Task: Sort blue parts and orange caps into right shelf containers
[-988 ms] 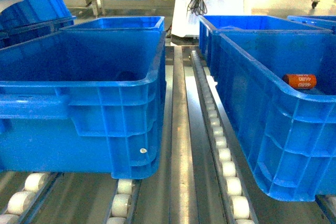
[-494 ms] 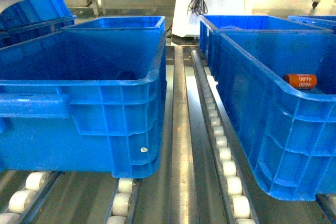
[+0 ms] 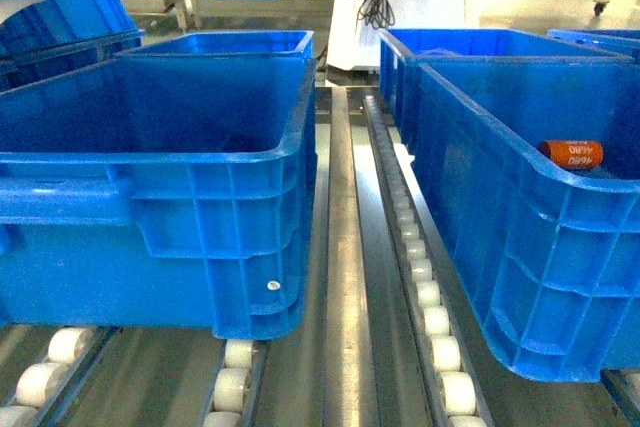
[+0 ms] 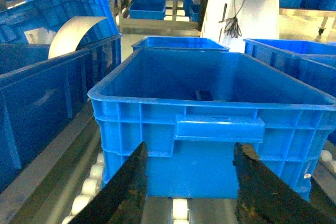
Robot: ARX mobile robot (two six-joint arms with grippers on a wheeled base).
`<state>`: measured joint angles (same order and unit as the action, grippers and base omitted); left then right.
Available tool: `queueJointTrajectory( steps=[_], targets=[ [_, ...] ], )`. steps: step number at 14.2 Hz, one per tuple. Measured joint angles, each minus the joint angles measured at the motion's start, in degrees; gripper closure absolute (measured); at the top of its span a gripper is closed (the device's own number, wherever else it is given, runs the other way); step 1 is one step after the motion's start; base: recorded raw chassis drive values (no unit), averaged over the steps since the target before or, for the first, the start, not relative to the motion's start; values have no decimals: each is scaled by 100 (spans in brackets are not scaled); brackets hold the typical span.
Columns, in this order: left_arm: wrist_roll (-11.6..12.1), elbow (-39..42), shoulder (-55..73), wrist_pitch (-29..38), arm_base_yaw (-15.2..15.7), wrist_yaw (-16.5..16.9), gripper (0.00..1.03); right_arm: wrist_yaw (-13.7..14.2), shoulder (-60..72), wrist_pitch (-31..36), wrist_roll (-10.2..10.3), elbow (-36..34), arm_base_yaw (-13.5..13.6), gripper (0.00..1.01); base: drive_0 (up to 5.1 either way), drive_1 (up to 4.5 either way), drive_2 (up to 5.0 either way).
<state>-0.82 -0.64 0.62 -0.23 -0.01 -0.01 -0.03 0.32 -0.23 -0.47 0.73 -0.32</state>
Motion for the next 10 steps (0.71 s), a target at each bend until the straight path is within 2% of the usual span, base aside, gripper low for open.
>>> queueJointTrajectory(
  steps=[2, 6, 10],
  targets=[
    [0, 0, 0, 0, 0, 0, 45, 0, 0, 0, 0, 0, 2, 37, 0, 0, 0],
    [0, 0, 0, 0, 0, 0, 8, 0, 0, -2, 2, 0, 2, 1, 0, 0, 0],
    [4, 0, 0, 0, 0, 0, 5, 0, 0, 0, 2, 0, 2, 3, 0, 0, 0]
  ],
)
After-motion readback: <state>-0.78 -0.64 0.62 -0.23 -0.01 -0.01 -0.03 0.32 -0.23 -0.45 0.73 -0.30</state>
